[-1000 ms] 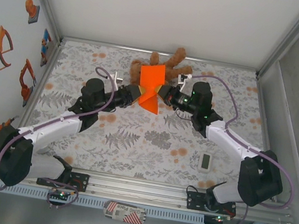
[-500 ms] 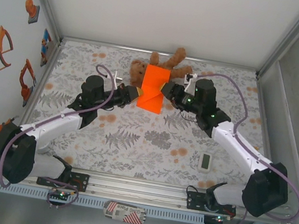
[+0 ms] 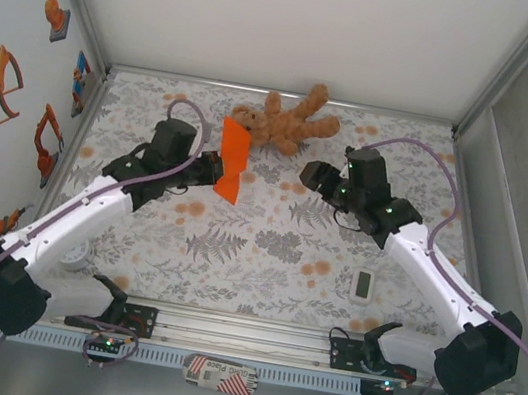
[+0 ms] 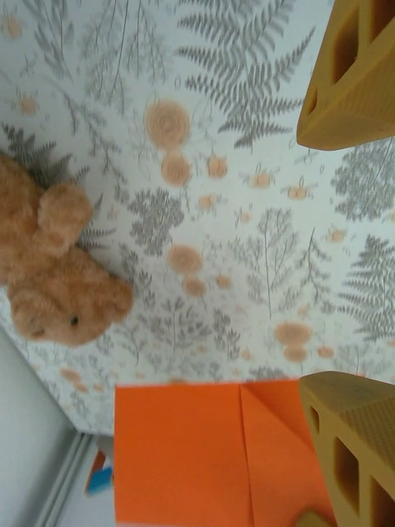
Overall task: Fold a paper plane with a square sheet of paper (pick it up from the middle)
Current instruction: Turn over the paper at the center of the table.
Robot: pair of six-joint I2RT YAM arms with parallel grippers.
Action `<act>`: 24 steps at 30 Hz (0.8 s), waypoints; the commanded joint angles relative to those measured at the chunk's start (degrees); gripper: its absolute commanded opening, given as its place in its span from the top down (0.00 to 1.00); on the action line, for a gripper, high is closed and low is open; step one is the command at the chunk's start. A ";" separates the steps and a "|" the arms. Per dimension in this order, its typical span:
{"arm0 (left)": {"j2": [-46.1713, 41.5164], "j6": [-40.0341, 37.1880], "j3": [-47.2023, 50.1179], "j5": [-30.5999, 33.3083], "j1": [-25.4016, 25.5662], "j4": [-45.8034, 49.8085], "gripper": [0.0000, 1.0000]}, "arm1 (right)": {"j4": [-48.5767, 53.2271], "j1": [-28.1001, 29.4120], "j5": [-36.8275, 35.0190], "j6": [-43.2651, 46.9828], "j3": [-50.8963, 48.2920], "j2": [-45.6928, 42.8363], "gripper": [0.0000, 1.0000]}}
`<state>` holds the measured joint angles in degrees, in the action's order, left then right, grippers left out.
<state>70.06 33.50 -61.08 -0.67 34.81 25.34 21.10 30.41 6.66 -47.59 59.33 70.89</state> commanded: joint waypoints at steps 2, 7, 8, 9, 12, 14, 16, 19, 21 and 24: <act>6.74 -6.75 -6.54 23.80 4.98 19.54 0.97 | 5.68 -0.09 -9.02 4.18 4.02 -1.63 0.30; 17.47 -5.49 -14.94 38.43 10.27 28.97 0.97 | 7.28 -1.42 -14.10 6.20 4.54 -2.22 0.31; 19.82 -5.17 -16.46 40.35 11.34 30.60 0.97 | 7.29 -1.82 -14.84 6.28 4.33 -2.48 0.31; 22.31 -4.78 -18.09 42.25 12.48 32.20 0.97 | 7.26 -2.30 -15.81 6.29 4.17 -2.77 0.31; 29.35 -3.66 -21.82 43.69 14.92 34.82 0.96 | 7.42 -3.68 -18.74 6.05 3.52 -3.71 0.32; 33.31 -3.07 -23.61 42.44 16.08 34.95 0.95 | 7.41 -4.55 -20.46 5.70 3.00 -4.33 0.32; 36.91 -2.10 -25.36 40.05 16.92 34.72 0.94 | 7.45 -5.35 -21.32 5.55 2.59 -4.55 0.32; 40.87 -1.87 -26.72 33.66 17.81 31.83 0.92 | 7.88 -6.01 -21.65 5.53 2.13 -4.55 0.33; 42.68 -1.94 -26.76 28.59 17.84 29.16 0.90 | 8.57 -6.16 -21.66 5.49 1.97 -4.58 0.33; 43.60 -2.43 -25.89 19.58 17.88 23.85 0.85 | 9.67 -6.32 -21.35 5.49 1.39 -5.09 0.33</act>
<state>113.75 30.55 -86.54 28.10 52.51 53.01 28.73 24.51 -12.62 -42.35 61.73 67.16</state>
